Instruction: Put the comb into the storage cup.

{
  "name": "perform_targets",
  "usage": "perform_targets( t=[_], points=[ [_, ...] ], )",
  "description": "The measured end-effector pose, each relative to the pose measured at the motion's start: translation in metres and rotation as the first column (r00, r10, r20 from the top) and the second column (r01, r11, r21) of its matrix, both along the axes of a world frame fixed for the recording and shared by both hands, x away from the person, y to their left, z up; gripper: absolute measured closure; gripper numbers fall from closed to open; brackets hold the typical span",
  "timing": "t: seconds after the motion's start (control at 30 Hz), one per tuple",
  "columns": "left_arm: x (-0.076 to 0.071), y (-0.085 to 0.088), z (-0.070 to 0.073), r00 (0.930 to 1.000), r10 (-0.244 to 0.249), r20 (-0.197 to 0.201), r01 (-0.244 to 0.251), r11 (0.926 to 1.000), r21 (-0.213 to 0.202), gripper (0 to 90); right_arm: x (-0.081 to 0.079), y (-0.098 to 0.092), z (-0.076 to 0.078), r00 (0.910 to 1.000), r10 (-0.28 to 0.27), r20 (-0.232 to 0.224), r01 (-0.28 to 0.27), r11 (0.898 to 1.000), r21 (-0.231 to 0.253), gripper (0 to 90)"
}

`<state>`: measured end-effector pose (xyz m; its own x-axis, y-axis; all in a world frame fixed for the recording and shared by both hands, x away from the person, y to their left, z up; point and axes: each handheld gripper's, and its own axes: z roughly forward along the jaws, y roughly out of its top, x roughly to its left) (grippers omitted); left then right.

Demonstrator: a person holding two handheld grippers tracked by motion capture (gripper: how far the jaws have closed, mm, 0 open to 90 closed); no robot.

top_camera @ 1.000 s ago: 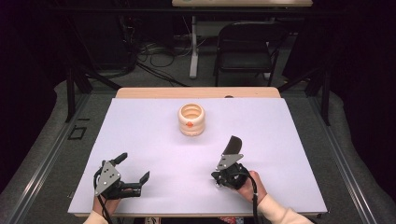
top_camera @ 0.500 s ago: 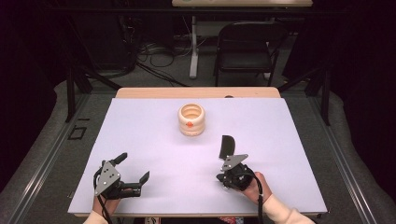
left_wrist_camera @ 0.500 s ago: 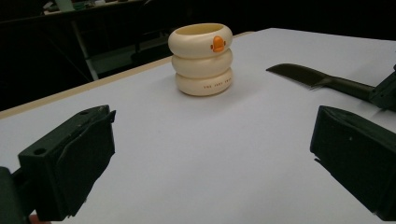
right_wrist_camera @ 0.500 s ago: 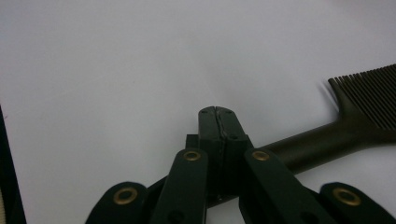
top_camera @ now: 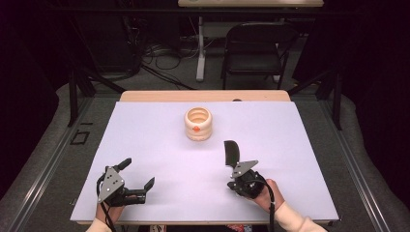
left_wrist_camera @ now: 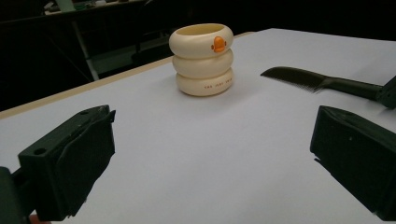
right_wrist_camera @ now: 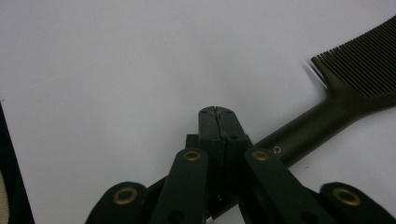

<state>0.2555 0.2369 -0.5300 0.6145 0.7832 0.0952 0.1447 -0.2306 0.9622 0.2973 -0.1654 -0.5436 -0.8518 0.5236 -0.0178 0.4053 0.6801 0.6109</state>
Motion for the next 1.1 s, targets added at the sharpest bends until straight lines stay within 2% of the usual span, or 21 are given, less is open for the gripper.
perform_targets(
  t=[1.1],
  points=[
    [0.0,0.0,0.0,1.0,0.001,-0.003,-0.001,1.0,0.008,0.0,0.004,-0.028,0.004,0.9944,-0.098,0.04,0.1,0.993,-0.061,90.0]
  ],
)
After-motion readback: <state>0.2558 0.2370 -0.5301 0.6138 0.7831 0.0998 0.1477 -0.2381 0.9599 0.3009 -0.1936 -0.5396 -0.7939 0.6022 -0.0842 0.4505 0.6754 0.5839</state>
